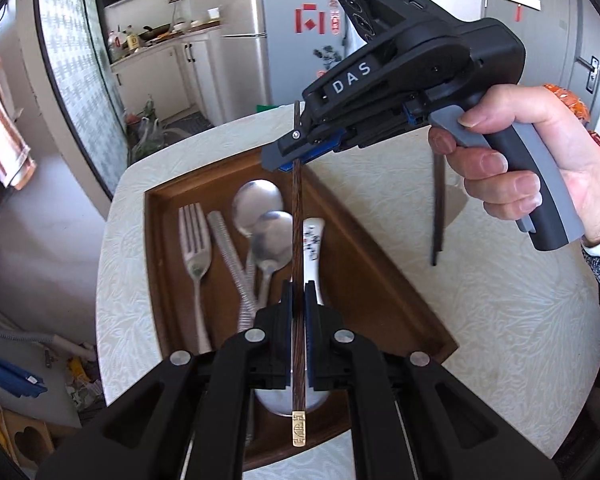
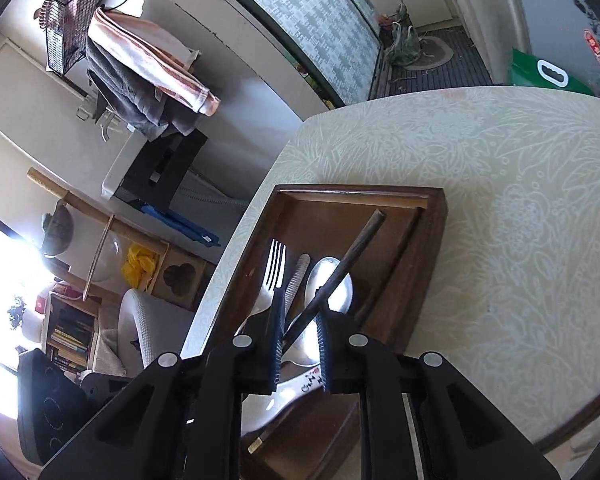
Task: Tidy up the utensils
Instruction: 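Withdraw the open left tool back to the remaining chopsticks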
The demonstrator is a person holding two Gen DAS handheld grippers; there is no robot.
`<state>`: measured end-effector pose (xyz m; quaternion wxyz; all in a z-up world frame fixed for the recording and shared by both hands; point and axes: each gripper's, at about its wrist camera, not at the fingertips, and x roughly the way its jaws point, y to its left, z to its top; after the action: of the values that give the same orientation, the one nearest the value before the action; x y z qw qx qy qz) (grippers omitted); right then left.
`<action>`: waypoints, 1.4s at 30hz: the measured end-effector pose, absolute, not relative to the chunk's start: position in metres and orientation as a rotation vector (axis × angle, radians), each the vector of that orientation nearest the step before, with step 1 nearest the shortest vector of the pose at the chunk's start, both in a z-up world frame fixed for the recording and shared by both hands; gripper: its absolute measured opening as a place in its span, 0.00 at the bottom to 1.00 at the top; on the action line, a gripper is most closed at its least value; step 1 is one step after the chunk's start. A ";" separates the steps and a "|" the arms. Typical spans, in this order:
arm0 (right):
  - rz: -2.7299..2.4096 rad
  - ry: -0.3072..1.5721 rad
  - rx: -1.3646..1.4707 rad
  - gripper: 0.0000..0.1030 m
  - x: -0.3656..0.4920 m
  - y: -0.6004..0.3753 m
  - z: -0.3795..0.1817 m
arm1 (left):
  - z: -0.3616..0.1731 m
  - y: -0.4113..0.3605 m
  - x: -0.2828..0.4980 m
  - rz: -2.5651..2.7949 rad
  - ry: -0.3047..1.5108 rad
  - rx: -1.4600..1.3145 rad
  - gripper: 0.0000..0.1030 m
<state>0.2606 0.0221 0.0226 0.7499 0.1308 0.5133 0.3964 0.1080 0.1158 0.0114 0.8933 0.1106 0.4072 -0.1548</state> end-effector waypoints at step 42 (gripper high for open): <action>0.721 1.004 0.274 0.78 0.239 -0.151 0.052 | 0.032 0.067 0.095 -0.480 0.749 0.257 0.79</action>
<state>0.2393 -0.1507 0.0516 0.8062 0.1282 0.4690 0.3370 0.0953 0.0670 0.0320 0.8948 0.1237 0.3613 -0.2314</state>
